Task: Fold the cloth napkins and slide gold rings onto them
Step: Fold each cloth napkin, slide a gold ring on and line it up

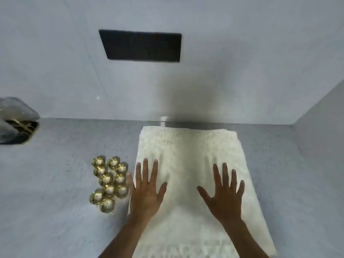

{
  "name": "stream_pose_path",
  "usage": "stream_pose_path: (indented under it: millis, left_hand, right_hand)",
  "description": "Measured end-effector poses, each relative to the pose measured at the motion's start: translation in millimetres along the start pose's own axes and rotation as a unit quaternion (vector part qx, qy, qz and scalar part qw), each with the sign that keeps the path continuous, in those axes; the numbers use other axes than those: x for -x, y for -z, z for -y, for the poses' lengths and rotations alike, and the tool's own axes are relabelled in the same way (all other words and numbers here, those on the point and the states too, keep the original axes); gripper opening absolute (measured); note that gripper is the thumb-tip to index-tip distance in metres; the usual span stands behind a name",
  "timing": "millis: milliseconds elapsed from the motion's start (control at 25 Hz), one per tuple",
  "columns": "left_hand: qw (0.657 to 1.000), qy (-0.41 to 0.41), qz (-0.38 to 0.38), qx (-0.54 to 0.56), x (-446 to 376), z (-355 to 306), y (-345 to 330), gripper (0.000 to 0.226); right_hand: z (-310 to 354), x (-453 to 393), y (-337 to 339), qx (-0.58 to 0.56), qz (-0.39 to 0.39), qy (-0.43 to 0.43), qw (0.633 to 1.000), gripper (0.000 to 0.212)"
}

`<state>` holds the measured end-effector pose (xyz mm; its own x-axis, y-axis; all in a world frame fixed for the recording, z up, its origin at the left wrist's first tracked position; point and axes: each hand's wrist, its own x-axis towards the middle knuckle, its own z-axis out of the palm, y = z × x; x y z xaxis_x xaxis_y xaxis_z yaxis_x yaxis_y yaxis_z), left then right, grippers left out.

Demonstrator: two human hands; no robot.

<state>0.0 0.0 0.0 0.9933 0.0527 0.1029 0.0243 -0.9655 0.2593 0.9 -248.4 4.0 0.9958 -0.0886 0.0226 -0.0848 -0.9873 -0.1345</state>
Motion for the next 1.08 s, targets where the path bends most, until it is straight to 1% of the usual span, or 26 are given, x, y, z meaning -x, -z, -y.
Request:
stream_pose_path:
  millis: [40, 120, 200, 240, 400, 440, 720, 840, 920, 960, 1000, 1040, 1080]
  left_hand:
    - [0.999, -0.006, 0.049, 0.005, 14, 4, -16, 0.073]
    - [0.996, -0.054, 0.070, 0.010, 36, 17, -47, 0.068]
    - [0.990, -0.084, 0.093, 0.064, 49, 34, -75, 0.065]
    - [0.986, -0.102, 0.104, 0.085, 49, 42, -90, 0.063]
    - [0.982, -0.153, 0.101, 0.039, 47, 62, -108, 0.061]
    - [0.983, -0.160, 0.086, 0.034, 46, 62, -107, 0.062]
    - [0.982, -0.188, 0.020, 0.032, 49, 70, -129, 0.063]
    - [0.982, -0.186, 0.009, 0.024, 48, 73, -132, 0.063]
    - [0.986, -0.162, 0.013, 0.031, 46, 77, -136, 0.064]
    - [0.990, -0.132, 0.015, 0.043, 48, 78, -136, 0.065]
    - [0.994, -0.102, -0.006, 0.049, 52, 77, -132, 0.064]
    - [0.996, -0.070, -0.037, 0.034, 56, 74, -127, 0.059]
    - [0.998, -0.026, -0.052, 0.009, 59, 69, -122, 0.050]
  right_hand:
    - [-4, 13, -22, -0.007, 0.050, -0.001, 0.999, 0.090]
    - [-13, 34, -58, 0.016, 0.094, 0.035, 0.995, 0.083]
    - [-20, 52, -91, 0.031, 0.109, 0.049, 0.992, 0.074]
    - [-22, 54, -105, 0.031, 0.099, 0.058, 0.993, 0.071]
    - [-17, 49, -117, 0.013, 0.018, 0.057, 0.998, 0.069]
    - [-17, 48, -116, 0.012, 0.007, 0.062, 0.998, 0.069]
    - [-27, 51, -142, 0.011, -0.002, 0.071, 0.997, 0.067]
    - [-28, 49, -139, 0.004, 0.008, 0.060, 0.998, 0.067]
    - [-28, 50, -142, -0.007, 0.024, 0.044, 0.999, 0.073]
    - [-28, 51, -143, -0.008, 0.020, 0.049, 0.999, 0.075]
    - [-27, 53, -143, -0.016, 0.013, 0.055, 0.998, 0.075]
    - [-25, 55, -139, -0.036, 0.007, 0.055, 0.998, 0.072]
    - [-24, 55, -137, -0.057, -0.008, 0.064, 0.996, 0.065]
